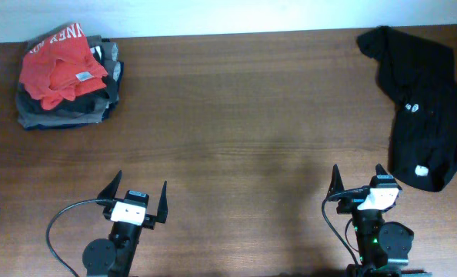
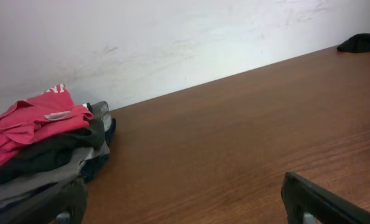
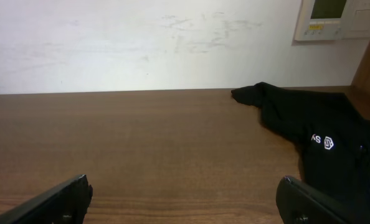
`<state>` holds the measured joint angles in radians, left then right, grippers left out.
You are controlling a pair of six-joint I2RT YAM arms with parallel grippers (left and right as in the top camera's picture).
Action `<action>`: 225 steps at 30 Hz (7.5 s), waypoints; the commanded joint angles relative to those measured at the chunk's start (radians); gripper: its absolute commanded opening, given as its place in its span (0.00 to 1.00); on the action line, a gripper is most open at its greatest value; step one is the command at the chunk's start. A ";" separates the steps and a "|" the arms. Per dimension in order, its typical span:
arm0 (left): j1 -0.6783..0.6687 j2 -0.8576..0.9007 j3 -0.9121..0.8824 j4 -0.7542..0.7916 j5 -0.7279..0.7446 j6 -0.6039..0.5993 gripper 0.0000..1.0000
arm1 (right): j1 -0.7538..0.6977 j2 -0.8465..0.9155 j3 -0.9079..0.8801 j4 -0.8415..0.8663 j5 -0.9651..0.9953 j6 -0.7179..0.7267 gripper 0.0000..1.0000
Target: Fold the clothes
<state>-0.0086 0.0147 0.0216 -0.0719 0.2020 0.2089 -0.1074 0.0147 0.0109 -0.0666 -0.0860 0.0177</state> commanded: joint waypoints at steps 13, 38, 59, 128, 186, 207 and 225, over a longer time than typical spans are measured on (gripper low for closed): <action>0.005 -0.008 -0.009 0.003 0.011 -0.013 0.99 | 0.009 -0.011 -0.005 -0.005 0.016 -0.002 0.99; 0.005 -0.009 -0.004 0.011 0.019 -0.014 0.99 | 0.009 -0.011 -0.005 0.138 -0.077 -0.001 0.99; 0.005 0.372 0.378 -0.144 0.018 -0.039 0.99 | 0.009 0.022 0.279 -0.003 -0.082 0.002 0.98; -0.195 1.880 1.653 -0.687 0.221 -0.039 0.99 | -0.444 1.939 1.464 -0.746 0.025 0.224 0.99; 0.040 1.634 1.827 -0.681 0.146 -0.062 0.58 | 0.343 1.717 2.153 -0.726 -0.325 0.162 0.04; 0.227 1.632 1.827 -0.756 0.155 -0.066 0.57 | 0.279 1.714 2.200 -0.846 -0.815 -0.032 0.04; 0.055 1.681 1.827 -0.839 0.237 0.045 0.57 | -0.208 2.034 2.198 -1.147 -0.556 -0.142 0.99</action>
<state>0.0864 1.6691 1.8362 -0.8932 0.4175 0.2001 -0.2867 2.0033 2.1902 -1.2186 -0.6876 -0.1146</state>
